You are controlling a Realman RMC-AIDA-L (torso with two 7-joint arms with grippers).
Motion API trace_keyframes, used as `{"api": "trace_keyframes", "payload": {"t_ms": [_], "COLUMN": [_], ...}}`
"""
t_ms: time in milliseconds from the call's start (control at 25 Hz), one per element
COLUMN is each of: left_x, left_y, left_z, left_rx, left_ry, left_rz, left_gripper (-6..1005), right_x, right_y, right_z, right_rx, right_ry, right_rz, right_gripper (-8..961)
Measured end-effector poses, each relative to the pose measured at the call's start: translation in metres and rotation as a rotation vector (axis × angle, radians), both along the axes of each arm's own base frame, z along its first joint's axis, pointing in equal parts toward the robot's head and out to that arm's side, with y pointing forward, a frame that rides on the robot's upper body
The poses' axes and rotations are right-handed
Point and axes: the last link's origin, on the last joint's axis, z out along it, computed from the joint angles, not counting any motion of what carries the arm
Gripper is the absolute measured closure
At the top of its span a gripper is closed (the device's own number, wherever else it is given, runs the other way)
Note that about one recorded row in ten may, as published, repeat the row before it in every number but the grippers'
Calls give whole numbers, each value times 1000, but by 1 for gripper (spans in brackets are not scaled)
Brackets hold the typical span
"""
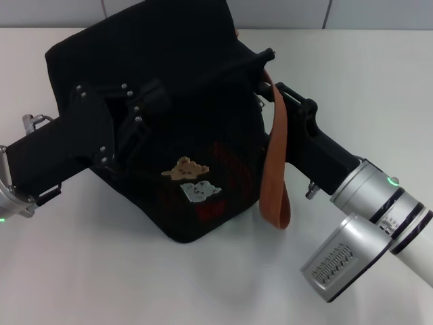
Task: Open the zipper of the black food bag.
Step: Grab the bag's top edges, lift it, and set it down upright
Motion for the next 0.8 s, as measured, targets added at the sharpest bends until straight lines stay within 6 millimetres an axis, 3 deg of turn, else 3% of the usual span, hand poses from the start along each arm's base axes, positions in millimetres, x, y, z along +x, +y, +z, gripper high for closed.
{"api": "trace_keyframes", "payload": {"t_ms": [360,560,600,760,800], "left_x": [0,0,0,-1,-1], "left_y": [0,1,1,1,1], "left_z": [0,0,-1,-1,-1], "left_rx": [0,2,2,1,0], "left_ry": [-2,-1,1,4,5], "left_rz": [2,6,8,11,13], "left_gripper": [976,976,976,976,976], "right_x": [15,14,12,9,5], "right_y": [10,13,15,19,22], "right_z": [12,26,33,43,47], "right_rx": [0,-53,-99,-218,-327], "right_ry": [94,291,407,534,586], "right_rz": [-121,-179,-202,-213,-214], "right_gripper": [346,346,346,346,346]}}
